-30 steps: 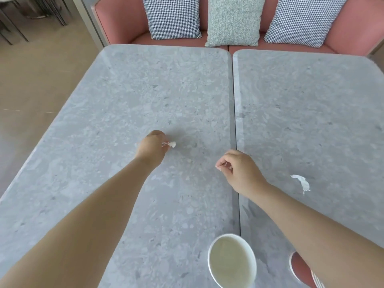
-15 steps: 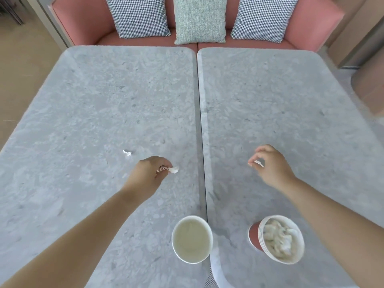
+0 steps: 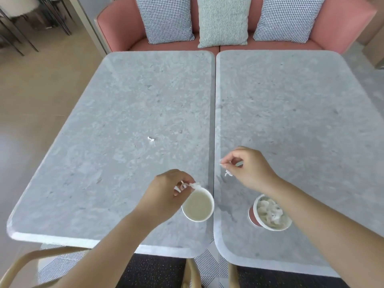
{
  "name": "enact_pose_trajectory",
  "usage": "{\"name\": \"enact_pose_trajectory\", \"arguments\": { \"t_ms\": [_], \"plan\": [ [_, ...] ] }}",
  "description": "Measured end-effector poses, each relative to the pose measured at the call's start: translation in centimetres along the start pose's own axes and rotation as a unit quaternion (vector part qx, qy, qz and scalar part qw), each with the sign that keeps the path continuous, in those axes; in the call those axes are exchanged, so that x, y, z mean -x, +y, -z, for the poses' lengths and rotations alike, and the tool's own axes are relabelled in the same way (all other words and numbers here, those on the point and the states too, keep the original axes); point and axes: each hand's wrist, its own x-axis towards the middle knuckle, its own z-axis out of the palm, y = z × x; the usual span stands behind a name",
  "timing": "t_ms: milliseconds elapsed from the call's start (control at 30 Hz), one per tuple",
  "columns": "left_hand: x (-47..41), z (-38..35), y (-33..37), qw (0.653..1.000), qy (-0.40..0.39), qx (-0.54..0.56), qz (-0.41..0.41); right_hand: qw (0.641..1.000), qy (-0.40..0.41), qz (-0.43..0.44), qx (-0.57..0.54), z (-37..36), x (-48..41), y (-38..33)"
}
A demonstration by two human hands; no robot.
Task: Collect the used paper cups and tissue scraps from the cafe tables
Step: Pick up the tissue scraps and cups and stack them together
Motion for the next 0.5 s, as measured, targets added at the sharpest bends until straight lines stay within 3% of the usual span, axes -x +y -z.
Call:
{"name": "enact_pose_trajectory", "arguments": {
  "t_ms": [267, 500],
  "plan": [
    [2.1, -0.5, 1.3, 0.999, 0.017, 0.021, 0.030, 0.993, -0.061, -0.031, -0.091, -3.6, 4.3, -4.3],
    [0.0, 0.5, -1.1, 0.999, 0.035, -0.016, 0.029, 0.998, -0.036, -0.003, -0.058, -4.0, 3.3, -3.7]
  ]
}}
